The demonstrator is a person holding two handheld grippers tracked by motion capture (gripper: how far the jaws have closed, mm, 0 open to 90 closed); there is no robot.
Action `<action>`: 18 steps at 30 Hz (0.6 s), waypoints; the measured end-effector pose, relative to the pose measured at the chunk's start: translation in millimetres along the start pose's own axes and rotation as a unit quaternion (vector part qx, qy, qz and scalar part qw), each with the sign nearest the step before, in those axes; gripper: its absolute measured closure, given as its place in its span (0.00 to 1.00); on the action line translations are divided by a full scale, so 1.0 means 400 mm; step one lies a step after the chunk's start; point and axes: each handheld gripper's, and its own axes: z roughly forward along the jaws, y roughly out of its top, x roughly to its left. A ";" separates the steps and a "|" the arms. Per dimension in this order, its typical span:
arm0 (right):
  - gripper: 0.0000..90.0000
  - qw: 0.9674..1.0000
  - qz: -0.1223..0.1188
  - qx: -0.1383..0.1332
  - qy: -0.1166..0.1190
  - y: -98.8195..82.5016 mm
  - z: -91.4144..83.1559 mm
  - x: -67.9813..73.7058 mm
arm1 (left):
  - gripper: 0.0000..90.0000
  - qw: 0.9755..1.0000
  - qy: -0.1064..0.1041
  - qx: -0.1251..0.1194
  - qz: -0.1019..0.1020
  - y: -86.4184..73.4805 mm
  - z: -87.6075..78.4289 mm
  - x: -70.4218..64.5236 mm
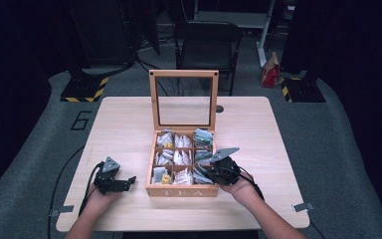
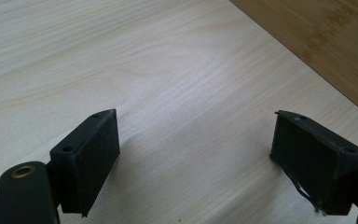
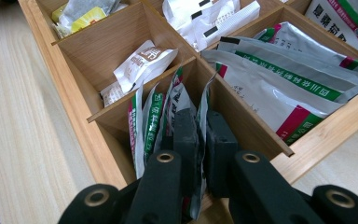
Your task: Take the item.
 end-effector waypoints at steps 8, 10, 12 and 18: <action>0.95 1.000 0.006 0.006 0.003 -0.002 0.005 -0.001 | 0.16 1.000 0.000 0.001 0.002 0.000 -0.001 0.001; 0.96 1.000 0.006 0.008 0.005 -0.003 0.007 -0.002 | 0.16 1.000 0.000 0.000 0.000 0.000 0.000 0.000; 0.97 1.000 0.006 0.007 0.007 -0.004 0.009 -0.002 | 0.16 1.000 0.000 0.001 0.002 0.000 0.000 0.000; 0.99 1.000 0.009 0.005 0.003 -0.003 0.005 -0.001 | 0.16 1.000 0.000 0.001 0.002 0.000 0.000 0.000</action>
